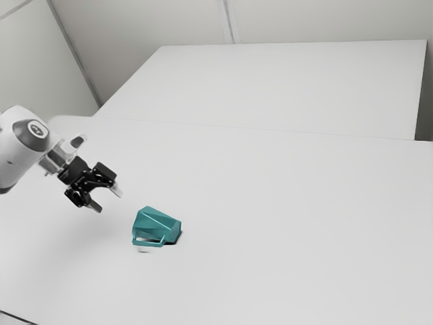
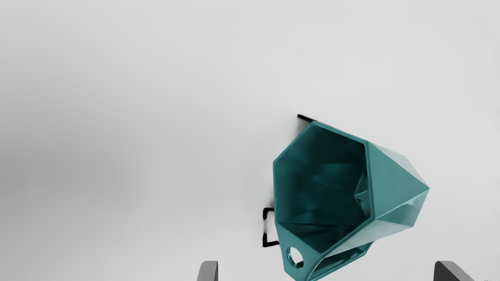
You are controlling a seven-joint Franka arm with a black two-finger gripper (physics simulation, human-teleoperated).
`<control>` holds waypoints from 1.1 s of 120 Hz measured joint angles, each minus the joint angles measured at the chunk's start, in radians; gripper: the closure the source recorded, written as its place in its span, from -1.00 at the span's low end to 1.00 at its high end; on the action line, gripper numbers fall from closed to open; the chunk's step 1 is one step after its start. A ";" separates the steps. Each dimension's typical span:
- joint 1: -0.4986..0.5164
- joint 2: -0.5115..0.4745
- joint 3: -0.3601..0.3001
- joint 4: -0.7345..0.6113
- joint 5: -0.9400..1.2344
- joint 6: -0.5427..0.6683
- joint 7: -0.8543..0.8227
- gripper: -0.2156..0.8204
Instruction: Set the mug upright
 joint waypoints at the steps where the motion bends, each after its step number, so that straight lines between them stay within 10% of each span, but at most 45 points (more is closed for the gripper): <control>1: -0.001 0.001 0.000 -0.003 -0.008 0.003 0.007 -0.58; 132: -0.075 0.089 -0.001 -0.126 -0.397 0.071 0.537 -0.58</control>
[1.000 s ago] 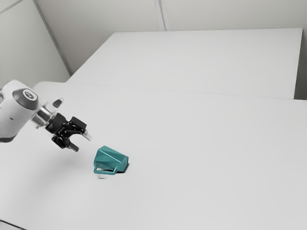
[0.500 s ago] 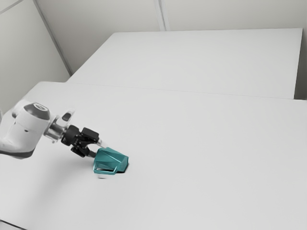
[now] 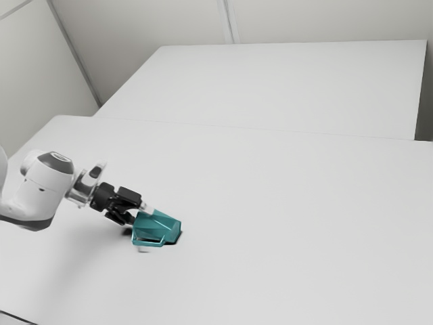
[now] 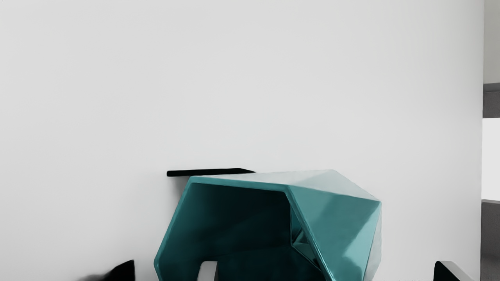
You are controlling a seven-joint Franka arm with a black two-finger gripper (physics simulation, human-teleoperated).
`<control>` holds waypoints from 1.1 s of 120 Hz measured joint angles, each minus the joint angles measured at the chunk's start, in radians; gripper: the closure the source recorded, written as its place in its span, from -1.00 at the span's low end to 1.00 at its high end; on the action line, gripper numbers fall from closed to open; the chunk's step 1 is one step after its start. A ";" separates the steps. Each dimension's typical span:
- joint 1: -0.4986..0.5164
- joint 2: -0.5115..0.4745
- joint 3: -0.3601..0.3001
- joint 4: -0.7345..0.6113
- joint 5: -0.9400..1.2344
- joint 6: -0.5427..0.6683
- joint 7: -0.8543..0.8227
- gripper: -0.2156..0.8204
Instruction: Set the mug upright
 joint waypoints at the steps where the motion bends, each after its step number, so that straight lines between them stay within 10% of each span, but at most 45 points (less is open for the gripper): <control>1: 0.000 0.000 0.000 0.000 0.000 0.000 0.001 -0.58; 132: -0.026 -0.017 -0.006 -0.018 -0.056 0.015 0.045 0.80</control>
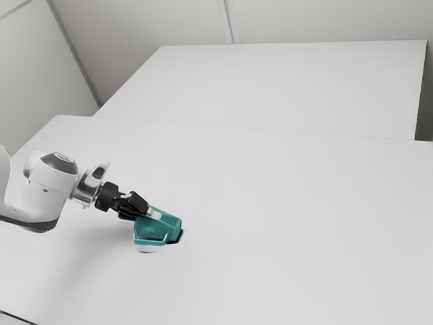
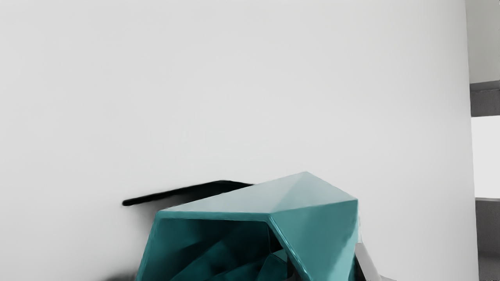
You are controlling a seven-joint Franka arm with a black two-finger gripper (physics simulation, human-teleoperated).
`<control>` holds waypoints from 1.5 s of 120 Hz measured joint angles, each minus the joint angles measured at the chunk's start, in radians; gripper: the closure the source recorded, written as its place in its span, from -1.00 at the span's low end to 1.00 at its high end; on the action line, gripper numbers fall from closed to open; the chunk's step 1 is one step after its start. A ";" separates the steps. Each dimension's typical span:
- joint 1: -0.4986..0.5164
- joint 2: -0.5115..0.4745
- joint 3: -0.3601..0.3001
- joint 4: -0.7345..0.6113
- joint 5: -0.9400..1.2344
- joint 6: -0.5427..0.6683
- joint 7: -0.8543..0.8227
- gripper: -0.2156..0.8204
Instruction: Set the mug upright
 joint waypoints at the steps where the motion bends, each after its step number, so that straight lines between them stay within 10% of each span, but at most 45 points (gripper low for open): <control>1: -0.001 0.000 0.000 0.000 0.000 0.000 0.000 0.80; 76: -0.013 -0.025 -0.028 0.109 0.018 -0.016 -0.034 0.91; 120: -0.213 0.210 0.028 0.583 0.867 0.008 -0.277 0.92; 180: -0.247 0.259 0.049 0.529 1.016 0.212 -0.614 0.77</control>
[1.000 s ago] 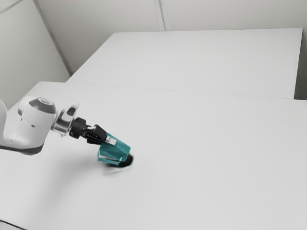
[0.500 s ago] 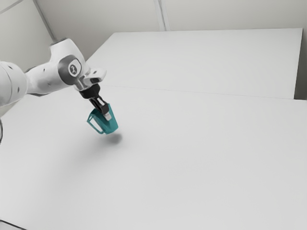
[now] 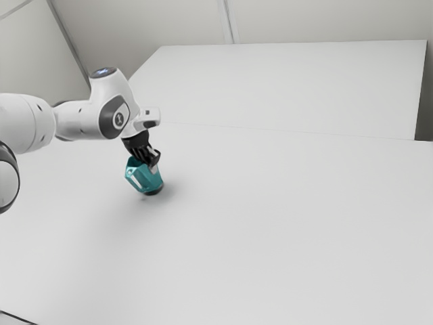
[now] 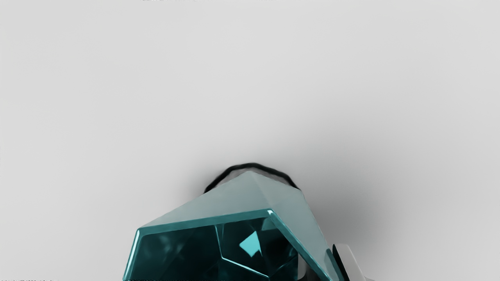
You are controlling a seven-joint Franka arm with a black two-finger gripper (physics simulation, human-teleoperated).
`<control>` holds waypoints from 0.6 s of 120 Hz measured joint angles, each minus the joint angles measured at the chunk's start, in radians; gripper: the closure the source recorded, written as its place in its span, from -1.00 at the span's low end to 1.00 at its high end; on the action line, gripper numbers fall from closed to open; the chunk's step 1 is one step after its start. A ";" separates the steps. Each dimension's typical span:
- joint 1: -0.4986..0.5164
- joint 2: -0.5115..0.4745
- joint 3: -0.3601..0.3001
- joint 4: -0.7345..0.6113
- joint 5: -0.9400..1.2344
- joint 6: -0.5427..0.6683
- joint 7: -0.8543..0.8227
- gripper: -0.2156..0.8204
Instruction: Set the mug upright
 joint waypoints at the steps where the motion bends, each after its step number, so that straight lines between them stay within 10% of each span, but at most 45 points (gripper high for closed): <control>1: 0.000 0.000 0.000 -0.002 -0.001 0.002 -0.003 0.73; 31: -0.011 -0.020 0.020 -0.002 -0.008 0.026 -0.084 -0.15; 72: -0.083 -0.226 0.023 0.264 0.062 -0.324 -0.155 -0.50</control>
